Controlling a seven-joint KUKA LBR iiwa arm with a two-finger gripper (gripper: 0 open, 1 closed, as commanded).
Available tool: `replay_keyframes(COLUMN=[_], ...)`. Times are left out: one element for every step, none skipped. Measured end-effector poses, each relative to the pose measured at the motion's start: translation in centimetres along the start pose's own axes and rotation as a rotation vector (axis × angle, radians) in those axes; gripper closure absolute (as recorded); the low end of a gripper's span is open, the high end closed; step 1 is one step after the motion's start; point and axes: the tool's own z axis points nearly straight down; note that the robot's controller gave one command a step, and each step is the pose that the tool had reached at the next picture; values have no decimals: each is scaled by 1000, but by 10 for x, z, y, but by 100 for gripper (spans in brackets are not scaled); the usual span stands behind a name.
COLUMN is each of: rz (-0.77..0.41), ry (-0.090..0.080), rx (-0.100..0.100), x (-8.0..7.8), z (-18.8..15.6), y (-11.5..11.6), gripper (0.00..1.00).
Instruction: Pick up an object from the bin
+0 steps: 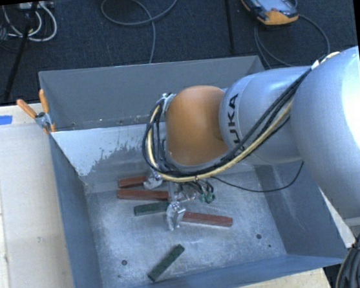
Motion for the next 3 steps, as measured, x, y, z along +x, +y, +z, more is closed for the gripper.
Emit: replay_keyframes(rz=[14,3,8], ry=[0,-2,-16], rx=[-1,-1,-7], x=[9,0,19], z=[-21,1,2], y=[0,0,-21], gripper=[0,0,100])
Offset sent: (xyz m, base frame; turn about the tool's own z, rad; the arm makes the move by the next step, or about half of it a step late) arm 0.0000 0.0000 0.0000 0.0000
